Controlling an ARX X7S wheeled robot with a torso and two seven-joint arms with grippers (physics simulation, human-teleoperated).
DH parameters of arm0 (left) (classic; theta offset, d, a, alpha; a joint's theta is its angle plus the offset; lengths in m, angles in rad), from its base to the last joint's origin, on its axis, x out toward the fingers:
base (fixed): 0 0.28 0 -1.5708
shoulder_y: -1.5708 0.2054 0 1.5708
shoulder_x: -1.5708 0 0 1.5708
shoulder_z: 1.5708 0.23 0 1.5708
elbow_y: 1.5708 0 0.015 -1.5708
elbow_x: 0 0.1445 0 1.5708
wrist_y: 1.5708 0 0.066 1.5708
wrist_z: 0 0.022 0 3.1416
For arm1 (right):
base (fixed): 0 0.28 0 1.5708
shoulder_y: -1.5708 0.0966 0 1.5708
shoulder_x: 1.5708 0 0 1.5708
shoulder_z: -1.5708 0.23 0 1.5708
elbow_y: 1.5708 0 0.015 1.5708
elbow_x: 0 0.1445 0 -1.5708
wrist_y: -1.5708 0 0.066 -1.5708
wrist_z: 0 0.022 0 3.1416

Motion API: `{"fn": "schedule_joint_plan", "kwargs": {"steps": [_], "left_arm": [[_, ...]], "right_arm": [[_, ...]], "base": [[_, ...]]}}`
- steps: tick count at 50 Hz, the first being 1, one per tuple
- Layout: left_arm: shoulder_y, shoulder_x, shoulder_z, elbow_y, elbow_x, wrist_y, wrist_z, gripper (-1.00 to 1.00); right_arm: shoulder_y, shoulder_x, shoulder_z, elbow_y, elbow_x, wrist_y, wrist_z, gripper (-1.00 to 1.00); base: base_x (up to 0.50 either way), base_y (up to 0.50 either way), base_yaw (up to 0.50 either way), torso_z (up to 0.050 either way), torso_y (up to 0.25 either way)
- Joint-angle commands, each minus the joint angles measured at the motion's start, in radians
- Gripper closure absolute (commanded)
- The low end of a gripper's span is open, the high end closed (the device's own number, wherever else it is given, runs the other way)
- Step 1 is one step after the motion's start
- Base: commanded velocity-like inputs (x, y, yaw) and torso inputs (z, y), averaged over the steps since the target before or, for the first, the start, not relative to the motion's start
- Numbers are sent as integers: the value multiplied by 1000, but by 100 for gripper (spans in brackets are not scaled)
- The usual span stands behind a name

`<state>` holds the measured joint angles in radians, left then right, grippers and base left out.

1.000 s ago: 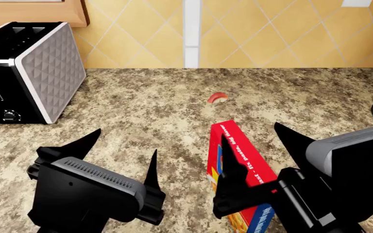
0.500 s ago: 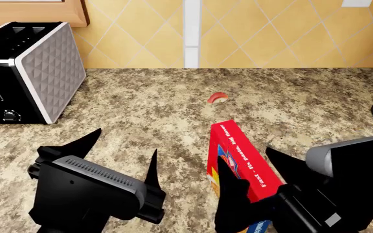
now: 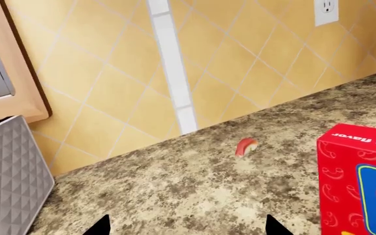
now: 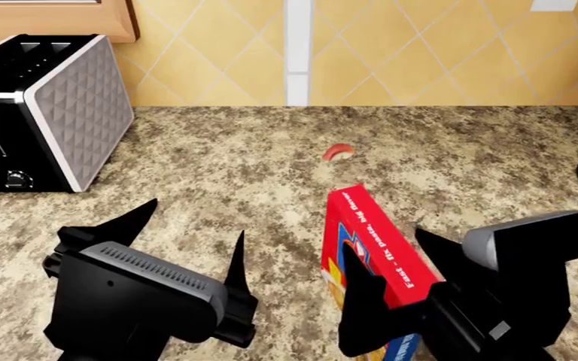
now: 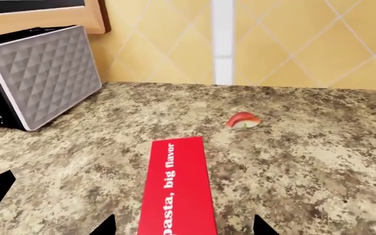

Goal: Pick the peanut butter and boxed food from the counter and place them in the cabinets closest to them.

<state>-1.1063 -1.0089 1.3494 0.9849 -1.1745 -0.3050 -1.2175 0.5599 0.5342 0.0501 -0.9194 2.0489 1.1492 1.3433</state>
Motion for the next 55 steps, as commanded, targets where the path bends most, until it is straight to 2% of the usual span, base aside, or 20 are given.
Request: {"fn": "schedule_joint_plan", "kwargs": {"steps": [1, 9, 17, 30, 36, 37, 50, 55], "left_arm": [[-5, -1, 0, 7, -4, -2, -6, -100], [-15, 1, -2, 8, -13, -5, -11, -100], [-23, 5, -2, 6, -20, -9, -14, -100], [-17, 19, 4, -5, -13, -6, -11, -100], [-12, 12, 4, -4, -6, 0, -9, -100], [-10, 11, 4, -4, -5, 2, -8, -100], [3, 1, 8, -4, 8, 12, -3, -100], [8, 0, 11, 3, 13, 15, -8, -100]], "right_arm": [[-216, -93, 68, 53, -167, 99, -141, -100], [-218, -88, 59, 51, -161, 89, -136, -100], [-196, -56, 21, 32, -63, 30, -66, -100], [-79, 34, -183, 22, 234, -164, 153, -100], [-29, 64, -215, 19, 261, -207, 177, -100], [-35, 65, -203, 19, 250, -205, 166, 100], [-48, 62, -121, -5, 169, -178, 77, 100], [0, 67, -103, -19, 159, -181, 72, 100]], "base": [[0, 0, 0, 0, 0], [0, 0, 0, 0, 0], [0, 0, 0, 0, 0], [0, 0, 0, 0, 0], [0, 0, 0, 0, 0], [0, 0, 0, 0, 0], [-2, -4, -4, 0, 0], [0, -7, -7, 0, 0]]}}
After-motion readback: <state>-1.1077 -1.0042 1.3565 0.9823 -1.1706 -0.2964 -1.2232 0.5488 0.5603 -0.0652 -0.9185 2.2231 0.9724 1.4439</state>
